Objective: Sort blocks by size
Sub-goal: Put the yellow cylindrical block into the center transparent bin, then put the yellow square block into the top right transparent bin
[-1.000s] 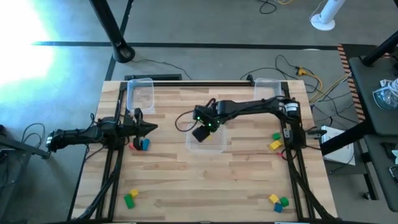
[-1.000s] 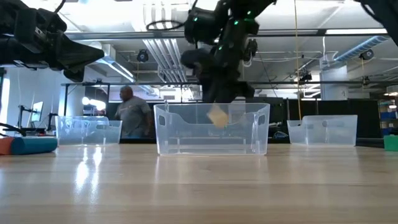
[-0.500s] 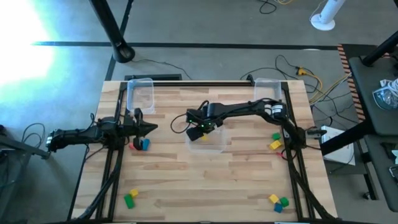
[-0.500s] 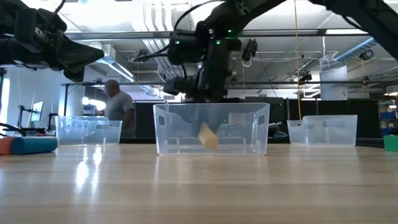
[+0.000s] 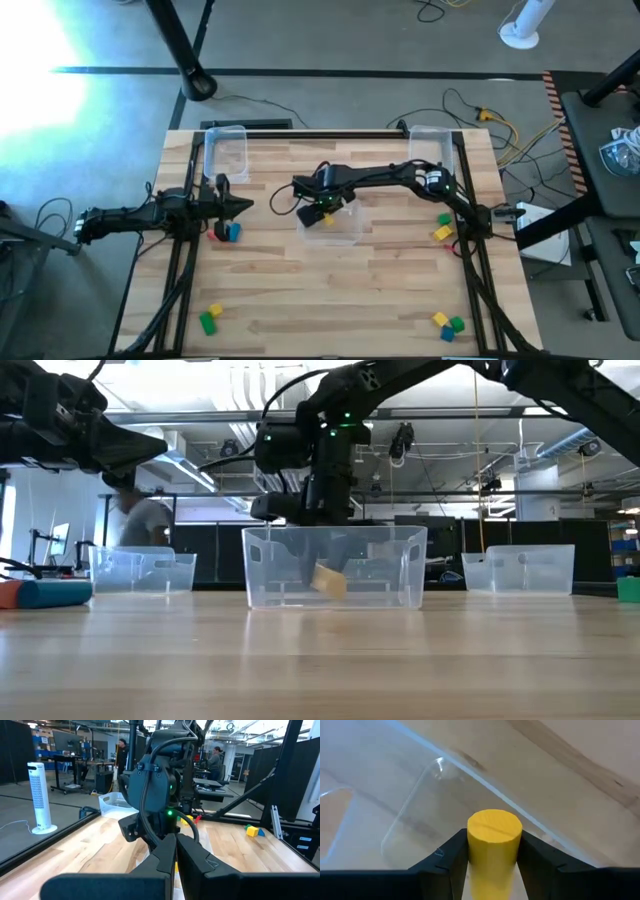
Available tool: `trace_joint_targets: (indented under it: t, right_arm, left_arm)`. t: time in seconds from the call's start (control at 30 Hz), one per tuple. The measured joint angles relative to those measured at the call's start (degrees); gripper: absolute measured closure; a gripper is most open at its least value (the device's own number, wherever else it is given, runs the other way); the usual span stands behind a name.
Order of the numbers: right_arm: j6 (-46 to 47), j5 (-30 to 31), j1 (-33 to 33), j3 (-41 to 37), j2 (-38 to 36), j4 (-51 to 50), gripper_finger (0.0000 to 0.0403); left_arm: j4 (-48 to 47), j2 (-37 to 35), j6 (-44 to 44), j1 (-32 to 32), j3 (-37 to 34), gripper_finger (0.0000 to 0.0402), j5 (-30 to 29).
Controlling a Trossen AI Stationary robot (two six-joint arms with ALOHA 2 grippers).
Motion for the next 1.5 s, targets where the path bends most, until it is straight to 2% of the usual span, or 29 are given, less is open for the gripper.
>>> trace_joint_targets:
  t: [0.17,0.43,0.53,0.77,0.97,1.17,1.23,1.33,1.5]
  right_arm:
    - [-0.7,3.2,-0.2,1.0,-1.4,-1.9,0.0236]
    - [-2.9,4.5,2.0,3.6,-5.6,-7.1,0.0189]
    - [-3.5,4.6,6.5,4.7,-9.9,-12.3,0.0181]
    - [0.6,8.4,23.9,1.7,-17.3,-31.6,0.0162]
    - [4.3,11.2,35.5,-11.7,-24.4,-31.4,0.0138]
    - [-0.4,15.2,43.4,-28.8,-30.9,-31.6,0.0131]
    - [-2.1,15.5,44.0,-35.8,-32.9,-31.3,0.0135]
    - [-10.4,14.7,42.8,-46.0,-36.2,-30.4,0.0143]
    - [-24.5,7.2,35.8,-56.4,-39.1,-22.9,0.0152]
  left_arm:
    - [0.0,0.0,0.0,0.0,0.0,0.0401,0.0]
    - [0.0,0.0,0.0,0.0,0.0,0.0401,0.0]
    - [0.0,0.0,0.0,0.0,0.0,0.0401,0.0]
    - [0.0,0.0,0.0,0.0,0.0,0.0401,0.0]
    - [-0.1,0.0,0.0,0.0,0.0,0.0401,0.0]
    - [-0.2,0.0,0.0,0.0,0.0,0.0401,0.0]
    - [-0.2,0.0,0.0,0.0,0.0,0.0401,0.0]
    - [-0.2,0.0,0.0,0.0,0.0,0.0401,0.0]
    - [-0.2,0.0,0.0,0.0,0.0,0.0401,0.0]
